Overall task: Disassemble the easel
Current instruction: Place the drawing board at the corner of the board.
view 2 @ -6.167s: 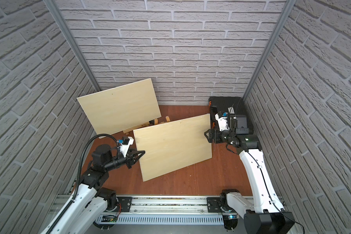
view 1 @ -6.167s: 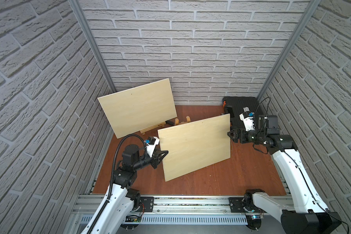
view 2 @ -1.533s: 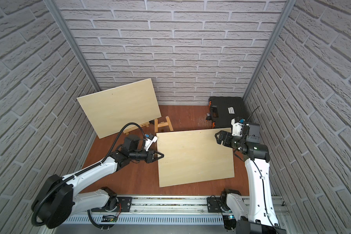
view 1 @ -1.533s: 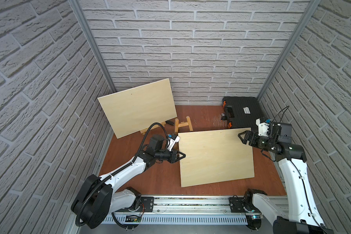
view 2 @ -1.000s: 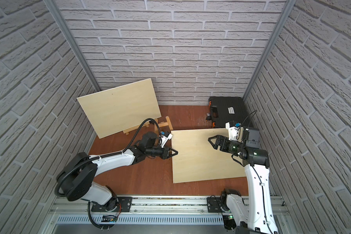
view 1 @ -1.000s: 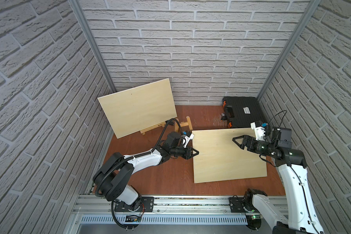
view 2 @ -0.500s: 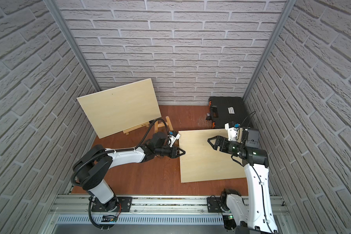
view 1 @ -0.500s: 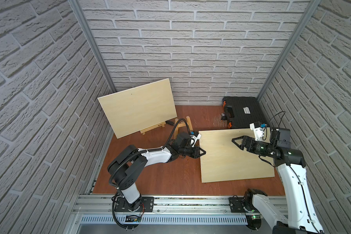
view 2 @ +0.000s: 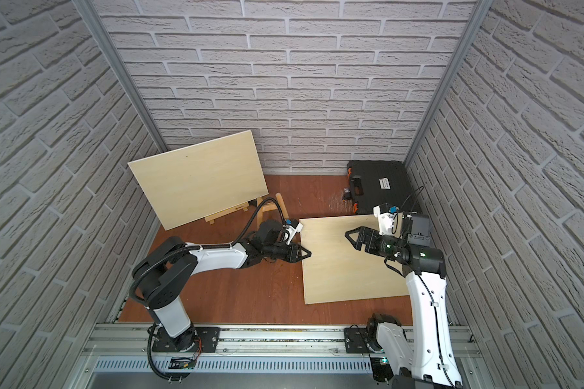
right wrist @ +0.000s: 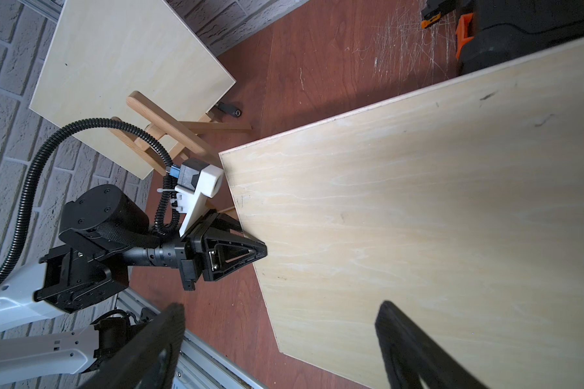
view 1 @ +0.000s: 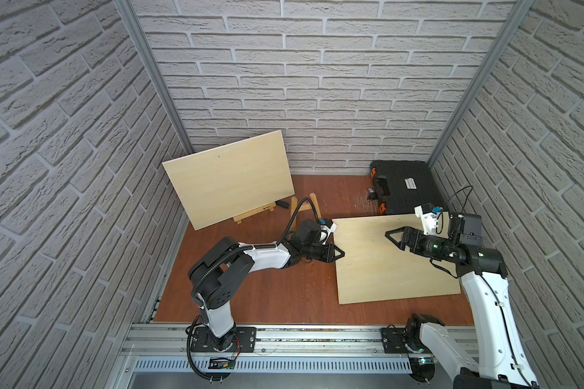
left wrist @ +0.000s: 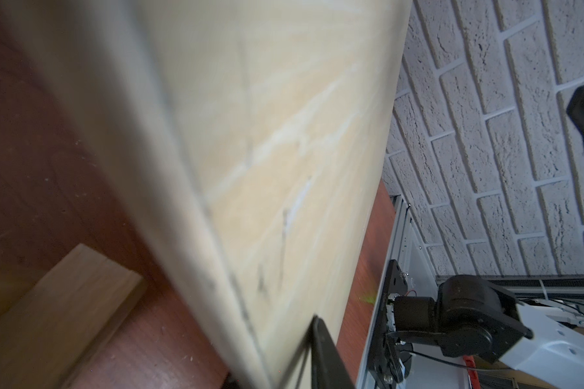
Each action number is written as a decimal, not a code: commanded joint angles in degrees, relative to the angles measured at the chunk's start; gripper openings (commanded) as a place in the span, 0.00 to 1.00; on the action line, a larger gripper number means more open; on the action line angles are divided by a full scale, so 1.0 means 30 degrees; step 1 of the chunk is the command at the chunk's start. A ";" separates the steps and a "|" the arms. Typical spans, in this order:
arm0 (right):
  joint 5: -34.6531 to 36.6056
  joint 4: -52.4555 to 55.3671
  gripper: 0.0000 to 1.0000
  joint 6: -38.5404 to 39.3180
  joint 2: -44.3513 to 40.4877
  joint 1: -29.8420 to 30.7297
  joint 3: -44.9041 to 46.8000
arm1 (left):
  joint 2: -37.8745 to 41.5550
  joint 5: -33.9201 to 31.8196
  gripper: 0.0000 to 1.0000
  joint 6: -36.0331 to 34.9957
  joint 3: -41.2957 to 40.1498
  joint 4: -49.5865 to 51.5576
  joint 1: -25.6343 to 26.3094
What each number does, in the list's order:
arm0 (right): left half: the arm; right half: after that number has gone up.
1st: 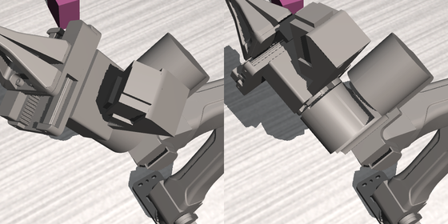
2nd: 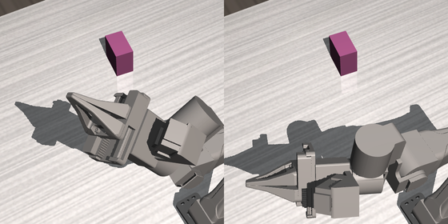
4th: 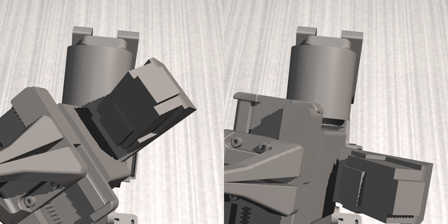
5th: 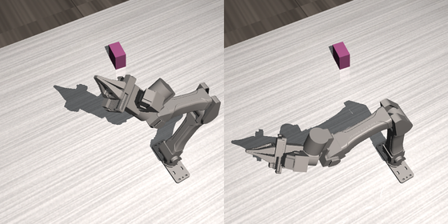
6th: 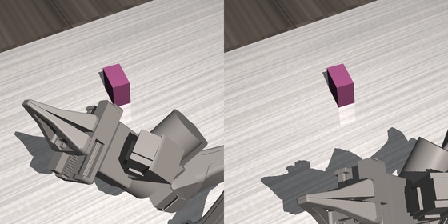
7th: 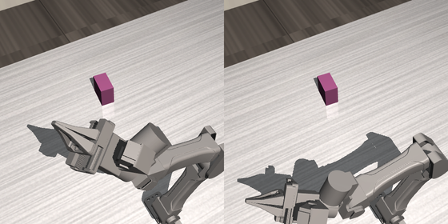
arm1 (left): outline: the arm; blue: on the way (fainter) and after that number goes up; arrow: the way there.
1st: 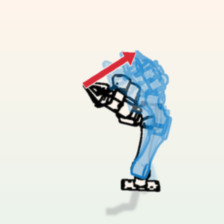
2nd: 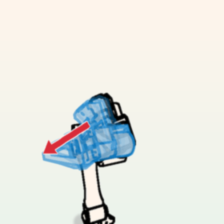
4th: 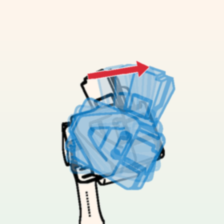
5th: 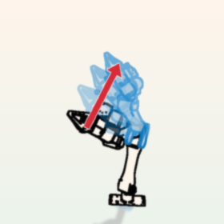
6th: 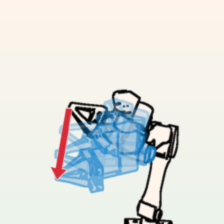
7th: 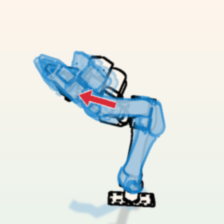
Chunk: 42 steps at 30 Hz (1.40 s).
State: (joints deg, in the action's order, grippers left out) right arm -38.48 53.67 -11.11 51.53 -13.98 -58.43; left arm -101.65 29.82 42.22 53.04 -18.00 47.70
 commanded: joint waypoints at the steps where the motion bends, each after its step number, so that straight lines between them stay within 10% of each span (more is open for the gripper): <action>1: -0.0185 -0.0195 0.90 0.0273 -0.0211 0.0098 0.0142 | -0.0931 -0.4639 0.00 -0.2242 0.0294 0.2879 0.0132; 18: 0.2108 -0.1814 0.90 0.0861 0.1540 0.0089 -0.0586 | -0.0579 -0.6037 0.00 -0.1377 -0.0266 0.3746 0.1443; 42: 0.8742 -0.2837 0.83 0.3061 1.5691 0.1200 -1.0263 | 0.0126 -0.6982 0.00 -0.2426 -0.0593 0.4125 0.1765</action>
State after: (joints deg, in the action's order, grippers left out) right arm -15.53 41.43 -4.25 96.62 -10.66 -85.95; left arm -100.60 22.92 44.05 53.56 -14.96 53.08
